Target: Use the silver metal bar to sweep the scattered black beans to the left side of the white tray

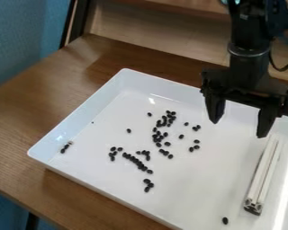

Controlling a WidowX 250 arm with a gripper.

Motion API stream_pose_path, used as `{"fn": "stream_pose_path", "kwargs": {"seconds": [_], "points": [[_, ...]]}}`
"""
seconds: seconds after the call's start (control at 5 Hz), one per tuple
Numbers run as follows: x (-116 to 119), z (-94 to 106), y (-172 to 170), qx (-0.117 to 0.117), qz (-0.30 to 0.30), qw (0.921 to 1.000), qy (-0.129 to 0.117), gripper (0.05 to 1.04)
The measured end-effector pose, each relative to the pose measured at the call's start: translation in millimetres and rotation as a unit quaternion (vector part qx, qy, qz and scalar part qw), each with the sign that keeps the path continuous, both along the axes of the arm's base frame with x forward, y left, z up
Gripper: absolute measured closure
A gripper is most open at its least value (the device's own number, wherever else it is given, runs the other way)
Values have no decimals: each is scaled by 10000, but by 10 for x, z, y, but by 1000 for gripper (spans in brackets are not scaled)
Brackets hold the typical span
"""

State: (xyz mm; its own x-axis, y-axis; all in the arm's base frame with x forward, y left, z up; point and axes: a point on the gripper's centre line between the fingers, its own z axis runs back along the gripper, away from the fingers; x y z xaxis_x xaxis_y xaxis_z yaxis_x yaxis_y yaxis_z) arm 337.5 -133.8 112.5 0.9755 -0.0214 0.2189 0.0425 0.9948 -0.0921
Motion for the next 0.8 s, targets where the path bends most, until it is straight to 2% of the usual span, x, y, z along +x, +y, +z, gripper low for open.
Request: {"fn": "stream_pose_path", "kwargs": {"seconds": [0.2,0.4,0.8], "points": [[-8,-146,-7,61,57,9998,183,84],[-9,-318,-457,-44,88,9998,162,84],[47,-363,-690,-144,204,9997,59,84]]}}
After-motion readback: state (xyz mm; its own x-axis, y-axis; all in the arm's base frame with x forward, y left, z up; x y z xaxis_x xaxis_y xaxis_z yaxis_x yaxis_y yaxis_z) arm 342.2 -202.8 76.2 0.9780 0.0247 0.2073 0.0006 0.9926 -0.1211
